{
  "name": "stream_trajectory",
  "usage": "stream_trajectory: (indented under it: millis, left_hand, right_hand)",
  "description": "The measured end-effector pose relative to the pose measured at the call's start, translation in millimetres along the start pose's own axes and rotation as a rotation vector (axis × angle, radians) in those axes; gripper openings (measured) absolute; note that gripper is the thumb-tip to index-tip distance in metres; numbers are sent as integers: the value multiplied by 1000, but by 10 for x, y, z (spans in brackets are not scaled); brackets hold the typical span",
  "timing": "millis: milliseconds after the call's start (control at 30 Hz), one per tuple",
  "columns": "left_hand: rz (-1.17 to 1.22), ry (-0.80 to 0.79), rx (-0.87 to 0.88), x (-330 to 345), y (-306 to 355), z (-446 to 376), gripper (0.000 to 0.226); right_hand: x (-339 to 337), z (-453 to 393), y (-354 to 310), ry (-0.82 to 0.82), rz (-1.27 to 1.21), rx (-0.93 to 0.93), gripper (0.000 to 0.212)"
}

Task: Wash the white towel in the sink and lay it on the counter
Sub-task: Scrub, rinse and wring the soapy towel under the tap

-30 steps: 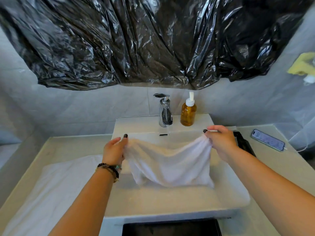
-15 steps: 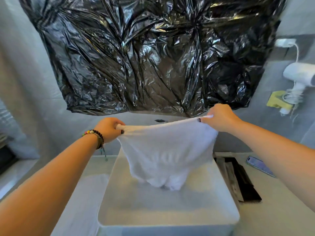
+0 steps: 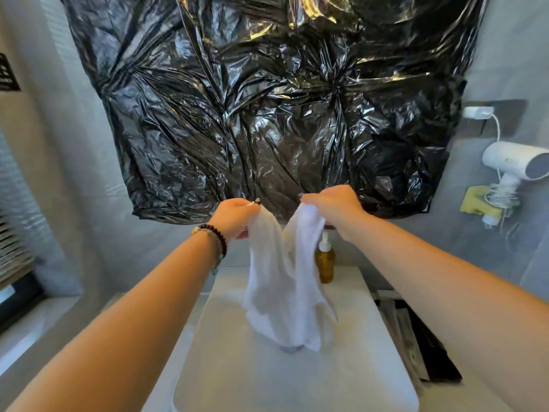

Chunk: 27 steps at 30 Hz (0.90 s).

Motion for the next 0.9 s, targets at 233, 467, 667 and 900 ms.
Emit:
stream_trajectory:
  millis: [233, 467, 667, 900]
  left_hand:
    - [341, -269, -5, 177, 24, 161, 28]
    - [359, -206, 158, 55, -148, 239, 14]
    - [554, -189, 201, -124, -185, 195, 38]
    - [516, -362, 149, -124, -598, 183, 61]
  right_hand:
    - [69, 286, -307, -330, -164, -287, 36]
    - [193, 304, 220, -319, -35, -222, 66]
    - [357, 314, 196, -155, -65, -299, 12]
    - [475, 274, -301, -117, -166, -357, 7]
Point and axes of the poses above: each hand's wrist, its own z-axis away from the middle knuckle, its own x-axis out of the palm, y = z × x, the point moved 1 cm from there along -z, towards the middle knuckle, and after that the axes turned 15 degrees about z, right-handed, at the moved point
